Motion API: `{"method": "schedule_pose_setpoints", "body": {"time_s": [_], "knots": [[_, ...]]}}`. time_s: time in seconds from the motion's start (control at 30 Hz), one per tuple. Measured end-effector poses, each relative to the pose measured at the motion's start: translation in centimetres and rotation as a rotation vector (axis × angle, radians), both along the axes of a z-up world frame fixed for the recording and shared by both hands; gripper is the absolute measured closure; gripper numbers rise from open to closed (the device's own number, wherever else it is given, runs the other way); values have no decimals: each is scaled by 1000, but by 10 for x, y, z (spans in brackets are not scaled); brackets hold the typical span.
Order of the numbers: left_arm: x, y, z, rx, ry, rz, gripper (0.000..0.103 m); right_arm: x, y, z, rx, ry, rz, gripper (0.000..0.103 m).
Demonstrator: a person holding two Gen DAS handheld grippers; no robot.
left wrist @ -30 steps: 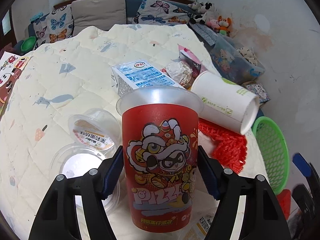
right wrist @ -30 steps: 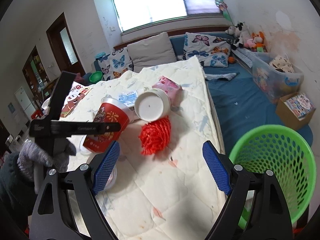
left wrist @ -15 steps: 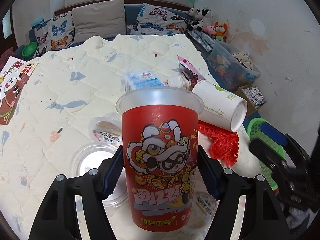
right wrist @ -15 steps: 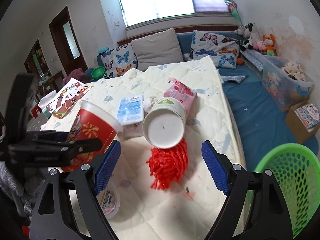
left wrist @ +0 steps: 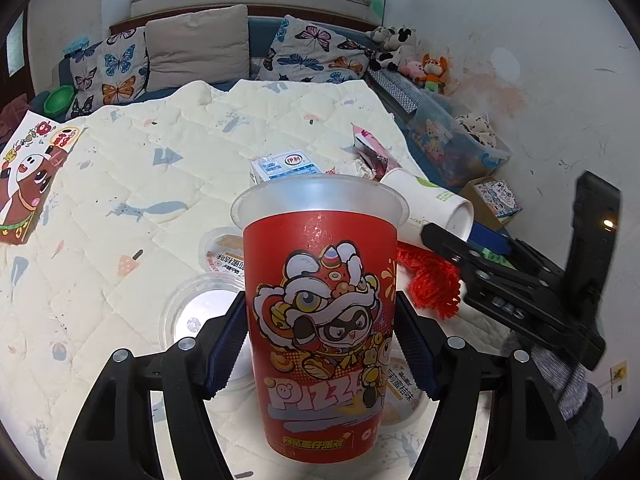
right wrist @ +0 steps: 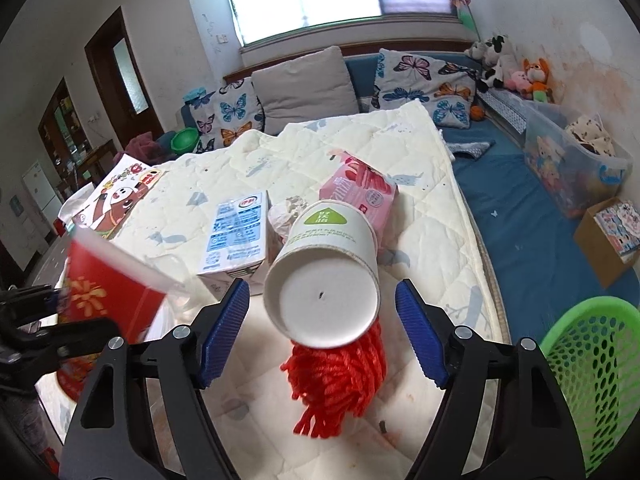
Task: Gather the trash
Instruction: 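Grasp the white paper cup with the right tool while the left tool holds the red cup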
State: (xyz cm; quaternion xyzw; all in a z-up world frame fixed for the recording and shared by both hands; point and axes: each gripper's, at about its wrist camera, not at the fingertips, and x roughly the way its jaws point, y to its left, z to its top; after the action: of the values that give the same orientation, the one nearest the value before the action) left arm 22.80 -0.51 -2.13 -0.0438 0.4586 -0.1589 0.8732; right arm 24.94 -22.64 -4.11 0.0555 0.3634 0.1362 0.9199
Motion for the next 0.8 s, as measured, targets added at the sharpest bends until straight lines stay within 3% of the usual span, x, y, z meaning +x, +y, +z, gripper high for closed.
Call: {"method": "schedule_pose_setpoints", "body": {"time_s": [0.2,0.8], "knots": [[-5,2,4,-1,-13,-9,35,8,0,-6,10,25,0,46],[-20,-19,18,-21,-40,-56,35,-55,-32,36,47,-70,-26,46]]}}
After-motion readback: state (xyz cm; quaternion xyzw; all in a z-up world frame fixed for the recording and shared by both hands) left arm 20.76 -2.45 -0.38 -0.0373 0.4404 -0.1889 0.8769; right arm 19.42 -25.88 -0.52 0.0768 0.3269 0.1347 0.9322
